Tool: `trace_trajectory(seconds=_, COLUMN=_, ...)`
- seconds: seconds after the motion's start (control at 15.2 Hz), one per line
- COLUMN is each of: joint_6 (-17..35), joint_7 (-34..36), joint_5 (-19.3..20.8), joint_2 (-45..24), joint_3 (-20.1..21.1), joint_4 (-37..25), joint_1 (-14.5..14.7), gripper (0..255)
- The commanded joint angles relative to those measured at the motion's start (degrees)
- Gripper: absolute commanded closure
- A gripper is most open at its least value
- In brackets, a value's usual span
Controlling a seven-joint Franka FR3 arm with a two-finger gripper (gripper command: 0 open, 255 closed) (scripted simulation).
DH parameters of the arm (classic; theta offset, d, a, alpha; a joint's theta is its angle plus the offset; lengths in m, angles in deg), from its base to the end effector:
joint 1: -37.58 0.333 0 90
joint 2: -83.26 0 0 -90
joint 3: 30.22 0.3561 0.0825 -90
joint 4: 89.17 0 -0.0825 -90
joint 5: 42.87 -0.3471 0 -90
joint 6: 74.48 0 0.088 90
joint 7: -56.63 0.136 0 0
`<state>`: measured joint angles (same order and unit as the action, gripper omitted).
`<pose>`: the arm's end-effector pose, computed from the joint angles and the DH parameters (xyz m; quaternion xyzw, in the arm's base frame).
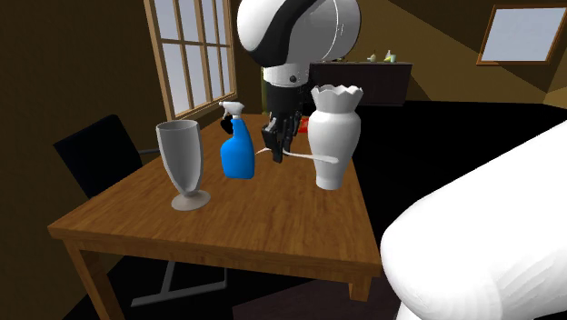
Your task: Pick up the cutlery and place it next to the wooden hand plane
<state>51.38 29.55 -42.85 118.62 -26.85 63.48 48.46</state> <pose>0.3050 0.0785 0.4636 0.9344 0.3481 0.0718 0.0257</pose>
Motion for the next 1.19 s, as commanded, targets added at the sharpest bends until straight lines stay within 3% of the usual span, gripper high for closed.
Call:
trace_trajectory(seconds=0.0, joint_6=-1.8, joint_7=-0.1, joint_5=0.0, joint_2=0.6, joint_3=-0.1, joint_4=-1.2, joint_1=0.0, gripper=255)
trace_trajectory(seconds=0.26, joint_6=-4.5, joint_7=-0.2, joint_5=0.0, joint_2=1.4, joint_3=-0.1, joint_4=-3.1, joint_1=0.0, gripper=255)
trace_trajectory(seconds=1.12, joint_6=-0.9, joint_7=-12.1, joint_5=1.3, joint_2=-24.4, joint_3=-8.9, joint_4=-25.4, joint_1=-4.4, gripper=255)
